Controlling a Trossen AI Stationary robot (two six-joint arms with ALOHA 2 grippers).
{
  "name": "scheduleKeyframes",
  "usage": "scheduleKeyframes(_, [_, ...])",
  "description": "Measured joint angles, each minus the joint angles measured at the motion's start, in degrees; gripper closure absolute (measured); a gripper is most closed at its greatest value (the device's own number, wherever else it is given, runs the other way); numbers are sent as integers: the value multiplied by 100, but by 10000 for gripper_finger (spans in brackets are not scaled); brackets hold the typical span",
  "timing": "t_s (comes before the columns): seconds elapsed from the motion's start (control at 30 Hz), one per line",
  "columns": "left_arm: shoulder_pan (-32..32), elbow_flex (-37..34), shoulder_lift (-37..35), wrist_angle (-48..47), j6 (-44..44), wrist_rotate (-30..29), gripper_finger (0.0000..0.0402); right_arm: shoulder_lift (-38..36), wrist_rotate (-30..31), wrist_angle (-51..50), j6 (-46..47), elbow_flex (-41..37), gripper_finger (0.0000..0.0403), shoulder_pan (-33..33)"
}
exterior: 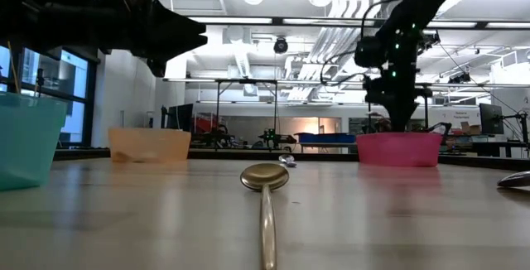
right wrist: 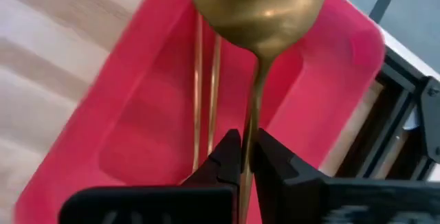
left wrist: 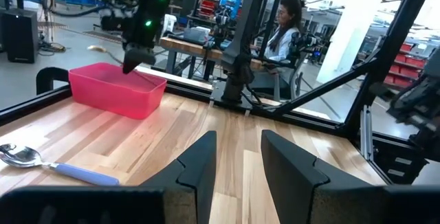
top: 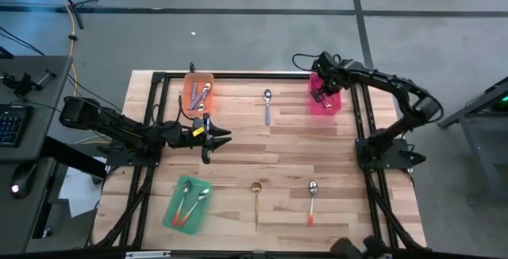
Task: Sort silverware by color (type)
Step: Put the gold spoon into the pink bin, then put the purple spoon into the orange bin
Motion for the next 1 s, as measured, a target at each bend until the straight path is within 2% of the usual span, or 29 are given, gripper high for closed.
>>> scheduleKeyframes(0.17, [0,0,0,-4,0,0,295,404,-267,371,-151,0,401,-144])
scheduleKeyframes(0.27, [0,0,0,-13,0,2,296,490,-302,444,-128,0,385,-132])
scheduleKeyframes(0.43, [0,0,0,-52,0,2,294,204,-337,419,-65,27,318,-121])
scheduleKeyframes(0.53, [0,0,0,-112,-7,2,294,-117,-642,523,83,46,275,17])
scheduleKeyframes(0.63, [-9,0,2,-166,-9,0,297,-390,-932,944,447,-20,244,489])
scheduleKeyframes(0.73, [-53,0,15,-165,-3,-86,303,-413,-971,1676,937,-200,231,1209])
scheduleKeyframes(0.9, [-72,0,15,-160,-2,-144,311,99,-810,3222,1762,-321,232,2341])
scheduleKeyframes(1.0, [-72,0,17,-175,-2,-148,311,510,-627,3972,2180,-321,233,2657])
